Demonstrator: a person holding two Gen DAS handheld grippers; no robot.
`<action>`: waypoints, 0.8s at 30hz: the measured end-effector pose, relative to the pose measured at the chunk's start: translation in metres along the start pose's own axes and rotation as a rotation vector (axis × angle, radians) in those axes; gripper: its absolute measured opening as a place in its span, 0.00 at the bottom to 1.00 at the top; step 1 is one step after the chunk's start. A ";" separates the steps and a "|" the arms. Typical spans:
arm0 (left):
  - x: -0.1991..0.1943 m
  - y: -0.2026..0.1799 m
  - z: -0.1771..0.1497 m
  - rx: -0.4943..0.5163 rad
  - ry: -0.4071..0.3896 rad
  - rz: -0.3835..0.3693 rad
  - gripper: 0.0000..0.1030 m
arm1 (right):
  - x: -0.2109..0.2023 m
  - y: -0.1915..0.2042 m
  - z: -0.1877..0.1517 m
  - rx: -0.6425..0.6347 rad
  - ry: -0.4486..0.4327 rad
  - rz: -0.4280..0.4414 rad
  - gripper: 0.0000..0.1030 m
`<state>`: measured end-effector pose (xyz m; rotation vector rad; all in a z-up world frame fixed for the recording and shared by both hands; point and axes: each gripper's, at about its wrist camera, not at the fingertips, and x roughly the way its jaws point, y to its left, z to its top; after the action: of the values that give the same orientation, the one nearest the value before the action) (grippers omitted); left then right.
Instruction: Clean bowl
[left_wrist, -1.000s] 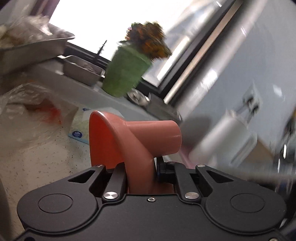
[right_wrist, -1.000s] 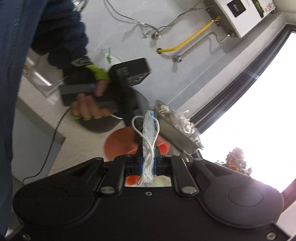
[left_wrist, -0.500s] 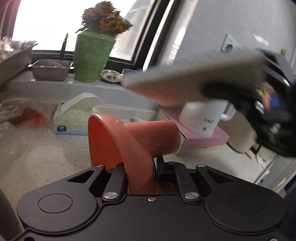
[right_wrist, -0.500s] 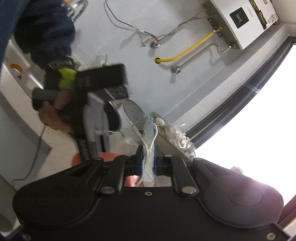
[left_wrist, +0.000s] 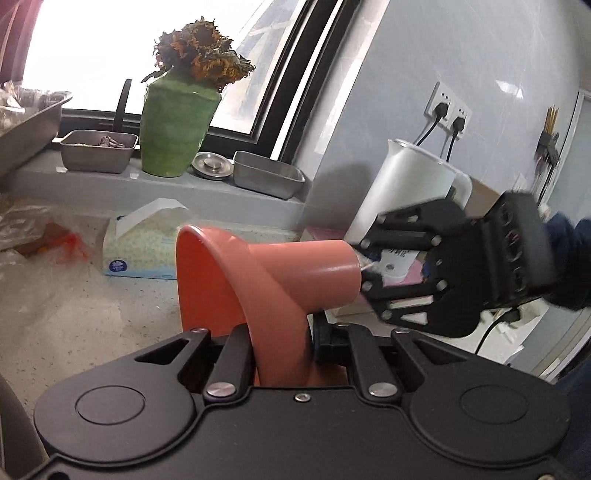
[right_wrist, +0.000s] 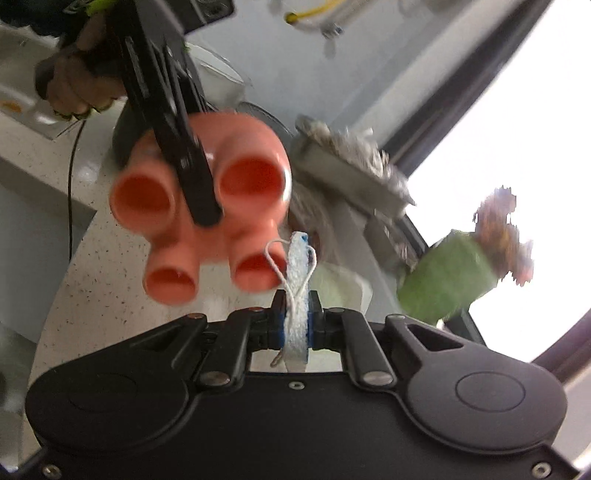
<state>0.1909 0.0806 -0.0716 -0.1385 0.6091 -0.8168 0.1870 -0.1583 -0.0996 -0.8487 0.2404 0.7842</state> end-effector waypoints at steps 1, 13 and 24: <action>-0.001 0.000 0.001 0.001 -0.003 0.002 0.11 | 0.000 0.003 -0.003 -0.002 0.008 0.003 0.11; 0.036 -0.001 0.021 -0.006 -0.037 0.068 0.12 | -0.004 0.065 -0.003 0.012 -0.002 0.122 0.11; 0.061 -0.013 0.017 0.269 0.121 0.156 0.14 | -0.025 0.059 0.007 0.044 -0.027 0.073 0.11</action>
<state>0.2237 0.0261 -0.0805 0.2031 0.6098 -0.7512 0.1271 -0.1419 -0.1169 -0.7913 0.2650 0.8556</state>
